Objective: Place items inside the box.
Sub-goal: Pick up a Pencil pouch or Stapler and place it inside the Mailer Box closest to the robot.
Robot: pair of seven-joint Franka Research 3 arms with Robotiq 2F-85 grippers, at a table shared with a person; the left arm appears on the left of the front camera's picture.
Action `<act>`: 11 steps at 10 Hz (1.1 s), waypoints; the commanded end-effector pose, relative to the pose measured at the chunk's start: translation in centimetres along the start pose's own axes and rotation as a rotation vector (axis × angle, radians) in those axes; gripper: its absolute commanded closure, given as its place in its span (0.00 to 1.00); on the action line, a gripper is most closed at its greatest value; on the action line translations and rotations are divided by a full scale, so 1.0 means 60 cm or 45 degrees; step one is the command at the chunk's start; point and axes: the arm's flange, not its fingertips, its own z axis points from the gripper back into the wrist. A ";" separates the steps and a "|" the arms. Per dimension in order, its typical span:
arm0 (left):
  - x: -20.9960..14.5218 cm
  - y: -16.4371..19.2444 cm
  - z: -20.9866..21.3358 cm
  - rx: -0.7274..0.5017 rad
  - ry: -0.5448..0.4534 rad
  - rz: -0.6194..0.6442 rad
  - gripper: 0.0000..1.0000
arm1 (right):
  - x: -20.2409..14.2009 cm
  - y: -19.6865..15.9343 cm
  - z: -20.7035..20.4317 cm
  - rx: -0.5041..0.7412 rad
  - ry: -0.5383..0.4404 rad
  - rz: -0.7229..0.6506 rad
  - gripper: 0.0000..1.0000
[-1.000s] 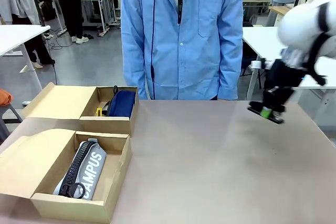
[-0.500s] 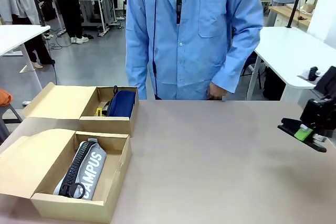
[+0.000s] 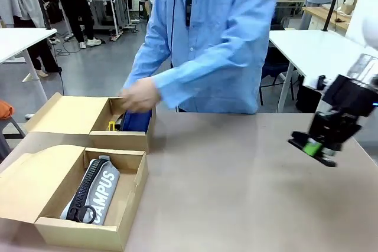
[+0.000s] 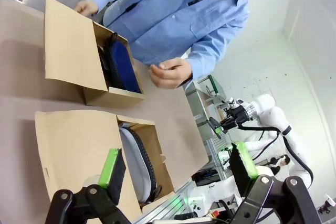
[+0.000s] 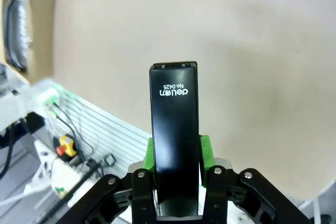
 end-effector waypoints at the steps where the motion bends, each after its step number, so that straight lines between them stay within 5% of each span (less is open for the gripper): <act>1: 0.000 -0.002 0.000 -0.024 -0.019 -0.018 0.00 | 0.034 0.171 -0.049 -0.094 -0.084 -0.208 0.63; 3: 0.000 -0.002 0.000 -0.024 -0.019 -0.018 0.00 | 0.050 0.310 -0.141 -0.153 -0.069 -0.227 0.63; 5: 0.000 -0.002 0.000 -0.024 -0.019 -0.018 0.00 | 0.029 0.433 -0.221 -0.230 -0.094 -0.027 0.63; 7: 0.000 -0.002 0.000 -0.024 -0.019 -0.018 0.00 | 0.033 0.370 -0.159 -0.210 -0.103 -0.147 0.63; 11: 0.000 -0.002 0.000 -0.024 -0.019 -0.018 0.00 | -0.071 0.180 -0.013 -0.184 -0.104 -0.533 0.63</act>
